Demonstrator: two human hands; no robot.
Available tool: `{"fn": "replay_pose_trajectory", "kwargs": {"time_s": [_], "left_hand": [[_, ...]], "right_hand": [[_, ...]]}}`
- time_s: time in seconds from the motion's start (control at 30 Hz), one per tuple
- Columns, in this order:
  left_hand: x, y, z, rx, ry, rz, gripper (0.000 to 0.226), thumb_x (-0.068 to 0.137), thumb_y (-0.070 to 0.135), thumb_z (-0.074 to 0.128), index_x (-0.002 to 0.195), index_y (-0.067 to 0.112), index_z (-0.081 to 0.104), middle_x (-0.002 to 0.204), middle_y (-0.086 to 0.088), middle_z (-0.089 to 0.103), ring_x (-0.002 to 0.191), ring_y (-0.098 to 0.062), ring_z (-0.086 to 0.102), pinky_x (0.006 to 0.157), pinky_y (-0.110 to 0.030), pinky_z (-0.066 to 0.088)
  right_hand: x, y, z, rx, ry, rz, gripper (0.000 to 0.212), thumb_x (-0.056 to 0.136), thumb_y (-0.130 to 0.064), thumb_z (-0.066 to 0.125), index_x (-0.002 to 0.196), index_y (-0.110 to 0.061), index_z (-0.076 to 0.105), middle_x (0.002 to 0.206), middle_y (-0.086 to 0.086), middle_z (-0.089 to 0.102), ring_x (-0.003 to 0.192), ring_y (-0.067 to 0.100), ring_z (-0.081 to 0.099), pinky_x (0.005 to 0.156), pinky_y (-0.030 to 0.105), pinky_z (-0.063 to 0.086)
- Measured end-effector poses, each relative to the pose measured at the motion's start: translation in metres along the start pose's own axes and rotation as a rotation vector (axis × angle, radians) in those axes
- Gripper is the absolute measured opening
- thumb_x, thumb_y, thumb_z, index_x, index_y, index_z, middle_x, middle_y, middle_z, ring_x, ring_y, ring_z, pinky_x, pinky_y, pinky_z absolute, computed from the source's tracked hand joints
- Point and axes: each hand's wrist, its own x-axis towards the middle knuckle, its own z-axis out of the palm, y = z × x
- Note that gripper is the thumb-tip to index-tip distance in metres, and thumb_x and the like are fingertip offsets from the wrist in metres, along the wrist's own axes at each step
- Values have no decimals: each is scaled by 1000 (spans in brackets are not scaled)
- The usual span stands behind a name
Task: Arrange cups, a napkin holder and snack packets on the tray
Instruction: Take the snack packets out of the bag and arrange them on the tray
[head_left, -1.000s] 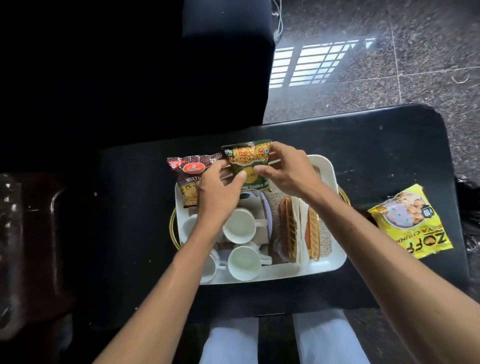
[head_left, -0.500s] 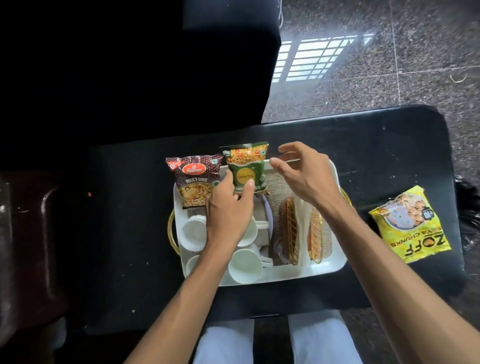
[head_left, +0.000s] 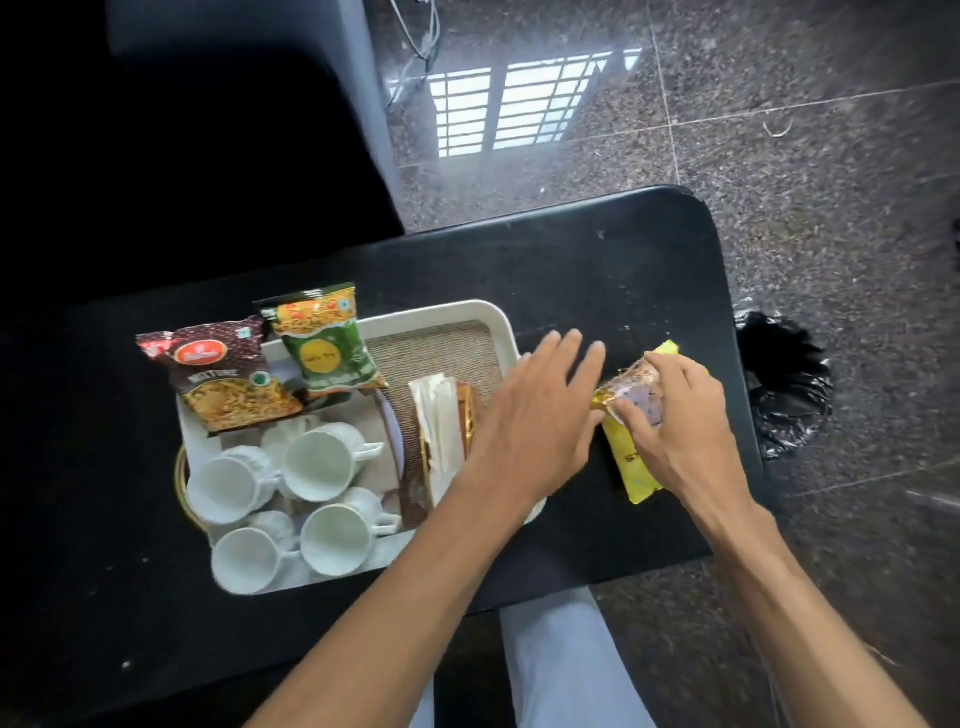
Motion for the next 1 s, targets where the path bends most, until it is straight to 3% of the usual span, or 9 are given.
{"fn": "replay_pose_trajectory", "kwargs": {"time_s": [0.13,0.33,0.4,0.53,0.63,0.73,0.8,0.9,1.0], "left_hand": [[28,20,32,159,-179,86,70,104,30,49,162,13,13,170,-14,17,157,-31,16,125,-46,23],[46,31,57,240,-293,93,72,105,35,47,163,16,9,172,-12,7,159,-31,7,128,-48,14],[49,31,60,234,-293,85,73,104,37,47,163,18,9,172,-12,7,159,-32,7,128,-49,14],[55,34,55,177,-228,78,80,101,37,55,162,20,6,172,-12,7,159,-32,10,127,-50,21],[62,36,40,151,-141,145,89,97,37,63,162,21,5,172,-12,9,158,-32,13,125,-51,24],[69,31,16,82,-104,228,88,89,28,75,160,22,24,170,-8,21,157,-30,18,124,-49,22],[71,25,-3,-64,-88,216,78,86,22,78,154,24,41,160,-3,45,150,-25,37,123,-45,31],[69,10,-28,-219,-62,153,58,84,19,80,139,21,61,125,-2,75,116,-20,70,98,-43,55],[60,-7,-44,-230,18,136,29,84,17,80,113,14,77,102,-5,80,91,-21,74,81,-43,59]], "right_hand": [[-3,43,-4,-43,-21,123,70,87,-36,71,146,-12,42,144,13,43,132,35,37,104,45,39],[1,78,-10,-4,-174,230,78,84,-46,74,147,-18,38,130,12,53,119,33,54,94,43,46],[5,82,-15,50,-193,215,73,82,-44,76,143,-19,43,122,9,60,114,30,56,94,42,48],[11,78,-28,138,-146,101,45,83,-31,77,124,-23,61,102,1,69,99,26,61,87,40,48],[14,64,-44,205,-77,-30,35,84,-19,75,118,-26,67,98,-2,70,92,20,62,86,36,49],[16,41,-61,265,-23,-182,35,80,-6,73,111,-23,71,99,-4,72,92,15,66,85,26,50],[18,25,-70,300,-29,-263,40,78,-3,70,114,-21,68,101,-3,74,93,19,69,86,33,52],[22,1,-79,359,-27,-361,42,79,-8,69,118,-21,59,92,-2,74,80,24,68,74,40,54],[29,-23,-82,355,11,-481,44,82,-5,72,122,-17,58,92,-2,74,79,19,69,74,40,55]]}}
